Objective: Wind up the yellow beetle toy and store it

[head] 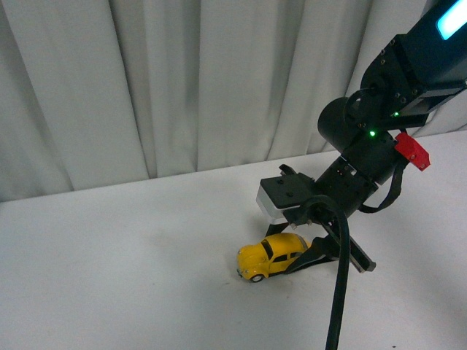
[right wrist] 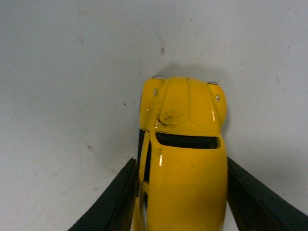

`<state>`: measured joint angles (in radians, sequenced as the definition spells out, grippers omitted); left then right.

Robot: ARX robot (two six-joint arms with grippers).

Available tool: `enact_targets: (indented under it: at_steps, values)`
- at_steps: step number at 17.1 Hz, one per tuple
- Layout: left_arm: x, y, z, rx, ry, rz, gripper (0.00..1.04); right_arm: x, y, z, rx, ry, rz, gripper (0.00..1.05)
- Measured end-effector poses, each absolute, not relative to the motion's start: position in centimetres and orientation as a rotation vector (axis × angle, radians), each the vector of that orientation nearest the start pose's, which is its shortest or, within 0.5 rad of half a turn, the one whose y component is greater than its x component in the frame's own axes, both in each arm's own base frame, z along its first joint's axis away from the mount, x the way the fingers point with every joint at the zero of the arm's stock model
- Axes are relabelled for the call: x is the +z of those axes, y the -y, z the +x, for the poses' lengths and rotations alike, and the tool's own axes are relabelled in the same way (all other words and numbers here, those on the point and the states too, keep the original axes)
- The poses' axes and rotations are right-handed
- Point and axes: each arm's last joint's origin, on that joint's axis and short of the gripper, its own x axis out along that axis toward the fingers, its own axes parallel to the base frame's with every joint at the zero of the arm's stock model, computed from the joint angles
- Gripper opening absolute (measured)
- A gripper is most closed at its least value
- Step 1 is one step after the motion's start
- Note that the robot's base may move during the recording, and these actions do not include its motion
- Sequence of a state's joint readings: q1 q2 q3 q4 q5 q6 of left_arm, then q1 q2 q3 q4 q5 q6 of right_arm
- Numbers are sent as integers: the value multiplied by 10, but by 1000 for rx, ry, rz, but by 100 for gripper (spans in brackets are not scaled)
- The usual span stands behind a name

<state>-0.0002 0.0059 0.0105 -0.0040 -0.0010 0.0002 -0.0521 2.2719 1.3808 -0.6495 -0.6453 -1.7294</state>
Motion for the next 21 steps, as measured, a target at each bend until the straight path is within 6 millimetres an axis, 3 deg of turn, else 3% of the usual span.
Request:
enact_targets:
  at_steps: [1,2,15,18,21]
  values:
    - [166,0,97,1,1,0,98,62,3,394,1452,-608,-848,46]
    - [166,0,97,1,1,0,98,62,3,394,1452,-608,-848,43]
    - [166,0,97,1,1,0,98,54,-5,391,1392,-615,-749,42]
    - [166,0,97,1,1,0,98,50,5,381,1375,-617,-711,42]
    - [166,0,97,1,1,0,98,46,27,366,1337,-635,-665,41]
